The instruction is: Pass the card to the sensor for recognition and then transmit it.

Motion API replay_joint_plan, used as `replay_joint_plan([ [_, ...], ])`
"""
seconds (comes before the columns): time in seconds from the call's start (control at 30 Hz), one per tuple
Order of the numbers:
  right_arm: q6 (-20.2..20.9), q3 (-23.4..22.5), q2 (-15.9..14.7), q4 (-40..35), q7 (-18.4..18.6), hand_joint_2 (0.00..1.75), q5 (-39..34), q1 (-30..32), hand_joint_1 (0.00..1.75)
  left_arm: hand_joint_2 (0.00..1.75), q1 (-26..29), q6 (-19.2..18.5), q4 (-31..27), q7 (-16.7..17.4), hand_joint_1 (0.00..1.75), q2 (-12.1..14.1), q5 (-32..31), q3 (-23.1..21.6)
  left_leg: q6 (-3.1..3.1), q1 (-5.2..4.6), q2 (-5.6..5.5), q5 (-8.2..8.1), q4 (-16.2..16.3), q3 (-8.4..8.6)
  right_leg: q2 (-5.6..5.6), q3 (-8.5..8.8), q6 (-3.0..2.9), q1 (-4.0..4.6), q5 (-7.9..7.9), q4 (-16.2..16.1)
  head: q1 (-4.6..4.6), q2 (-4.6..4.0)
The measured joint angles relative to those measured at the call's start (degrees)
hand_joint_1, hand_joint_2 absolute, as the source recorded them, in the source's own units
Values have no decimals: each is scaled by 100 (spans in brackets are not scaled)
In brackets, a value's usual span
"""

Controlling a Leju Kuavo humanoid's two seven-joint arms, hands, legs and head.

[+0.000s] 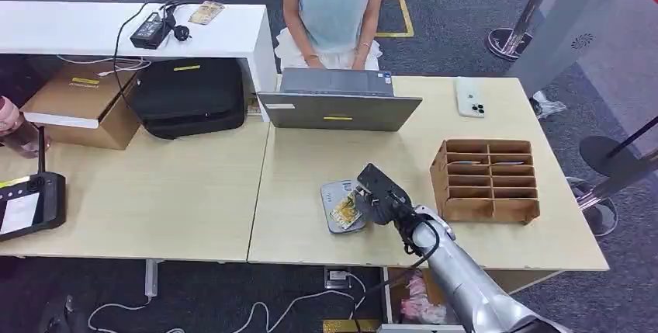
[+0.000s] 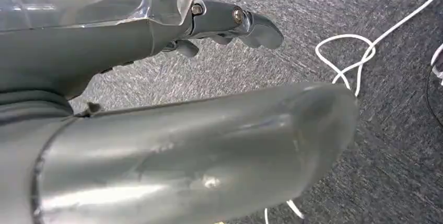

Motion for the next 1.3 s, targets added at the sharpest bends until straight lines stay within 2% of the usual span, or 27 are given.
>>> replay_joint_plan([
  [0.63,-131,-15,-2,166,26,175,39,110,175,0,-231,-20,0,186,0,-96,-138,-269,0,0,4,0,1,1,3,-1,0,0,2,0,0,0],
  [0.9,-35,-13,41,230,-18,175,105,57,175,0,-174,15,0,72,0,-81,28,-273,0,0,3,0,0,0,2,2,-2,0,3,1,-2,0],
  [1.07,92,-9,98,326,-153,175,57,3,175,0,-87,-4,0,7,0,-63,87,-273,0,1,1,0,0,0,1,1,-2,0,3,2,-2,0],
  [1.3,586,-9,105,245,-737,175,-332,66,175,0,5,-61,0,-96,0,-39,124,-273,0,0,2,0,0,0,2,-1,-2,0,3,0,0,0],
])
